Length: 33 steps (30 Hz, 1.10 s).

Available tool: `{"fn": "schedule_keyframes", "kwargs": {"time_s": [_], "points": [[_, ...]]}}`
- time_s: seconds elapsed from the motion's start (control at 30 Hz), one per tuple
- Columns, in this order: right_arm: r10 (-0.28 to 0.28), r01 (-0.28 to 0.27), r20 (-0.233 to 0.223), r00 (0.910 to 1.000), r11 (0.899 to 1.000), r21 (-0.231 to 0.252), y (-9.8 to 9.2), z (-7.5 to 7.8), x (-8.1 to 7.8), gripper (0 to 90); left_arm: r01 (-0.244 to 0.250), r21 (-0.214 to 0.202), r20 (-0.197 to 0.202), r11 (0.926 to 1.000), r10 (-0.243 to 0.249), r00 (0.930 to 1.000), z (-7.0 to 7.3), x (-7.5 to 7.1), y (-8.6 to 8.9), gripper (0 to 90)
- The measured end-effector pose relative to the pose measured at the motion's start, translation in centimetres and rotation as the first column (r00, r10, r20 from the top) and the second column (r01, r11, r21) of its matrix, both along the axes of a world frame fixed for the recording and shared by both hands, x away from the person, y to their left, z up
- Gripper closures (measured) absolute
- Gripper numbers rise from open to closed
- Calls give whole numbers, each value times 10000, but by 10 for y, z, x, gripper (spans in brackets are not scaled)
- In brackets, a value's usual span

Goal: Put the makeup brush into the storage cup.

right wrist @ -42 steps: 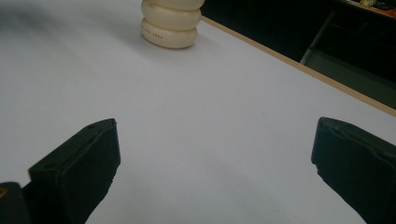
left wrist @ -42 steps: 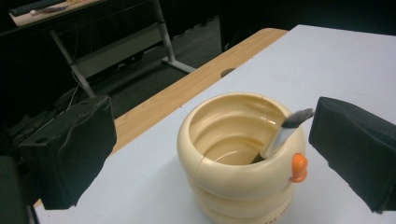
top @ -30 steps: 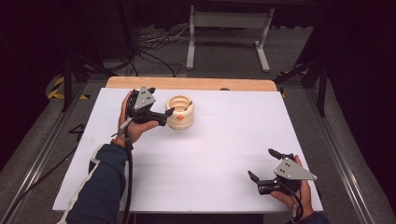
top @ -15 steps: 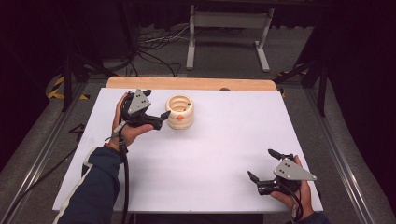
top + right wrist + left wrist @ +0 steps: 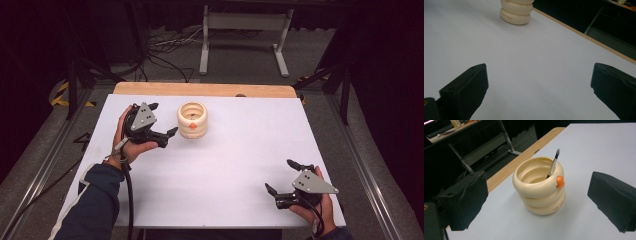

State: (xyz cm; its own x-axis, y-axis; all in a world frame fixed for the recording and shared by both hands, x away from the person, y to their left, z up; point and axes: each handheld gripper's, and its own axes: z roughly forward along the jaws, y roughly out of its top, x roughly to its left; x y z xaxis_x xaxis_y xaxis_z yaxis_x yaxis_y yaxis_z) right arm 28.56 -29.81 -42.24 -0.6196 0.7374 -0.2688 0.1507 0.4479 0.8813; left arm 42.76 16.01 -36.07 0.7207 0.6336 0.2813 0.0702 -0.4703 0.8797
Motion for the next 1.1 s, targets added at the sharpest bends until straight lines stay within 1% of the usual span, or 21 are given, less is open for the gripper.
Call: {"fn": "schedule_keyframes", "kwargs": {"time_s": [0.07,0.17,0.2,0.3,0.4,0.47,0.6,0.63,0.77,0.83,0.9,1.1], "points": [[-15,15,-3,10000,9999,107,-1,1,0,19,23,1,44,10000,-23,10000,-1,-4,3,41],[-15,15,-20,10000,10000,83,-1,0,1,19,43,-42,18,10000,-43,10000,-1,-6,5,42],[-9,9,-23,10000,10000,75,-1,0,1,19,66,-81,-59,9999,-66,10000,-1,-8,7,42],[-35,35,2,10000,9999,100,-2,1,1,19,40,33,-16,10000,-40,10000,-2,-11,10,43],[-55,55,29,10000,9999,137,-3,1,0,19,97,-91,-113,9999,-98,9999,-4,-16,13,46],[-90,89,69,9999,9999,99,-4,1,0,19,156,46,-63,9999,-156,9999,-3,-20,14,46],[-117,116,60,9999,9998,133,-4,1,1,19,183,175,-55,9997,-182,9998,-4,-26,18,45],[-105,104,28,9999,9999,129,-4,1,1,19,214,158,-121,9996,-212,9997,-5,-27,20,46],[-125,125,15,9999,9998,130,-4,1,1,19,207,186,-71,9996,-206,9998,-7,-33,25,46],[-136,136,11,9999,9999,106,-4,1,1,19,231,120,-129,9997,-229,9997,-8,-36,28,46],[-178,178,1,9998,9998,119,-4,1,1,19,250,273,-148,9993,-246,9996,-10,-40,31,45],[-207,208,-29,9998,9997,140,-5,0,2,19,286,373,-188,9989,-279,9994,-13,-47,35,44]]}}
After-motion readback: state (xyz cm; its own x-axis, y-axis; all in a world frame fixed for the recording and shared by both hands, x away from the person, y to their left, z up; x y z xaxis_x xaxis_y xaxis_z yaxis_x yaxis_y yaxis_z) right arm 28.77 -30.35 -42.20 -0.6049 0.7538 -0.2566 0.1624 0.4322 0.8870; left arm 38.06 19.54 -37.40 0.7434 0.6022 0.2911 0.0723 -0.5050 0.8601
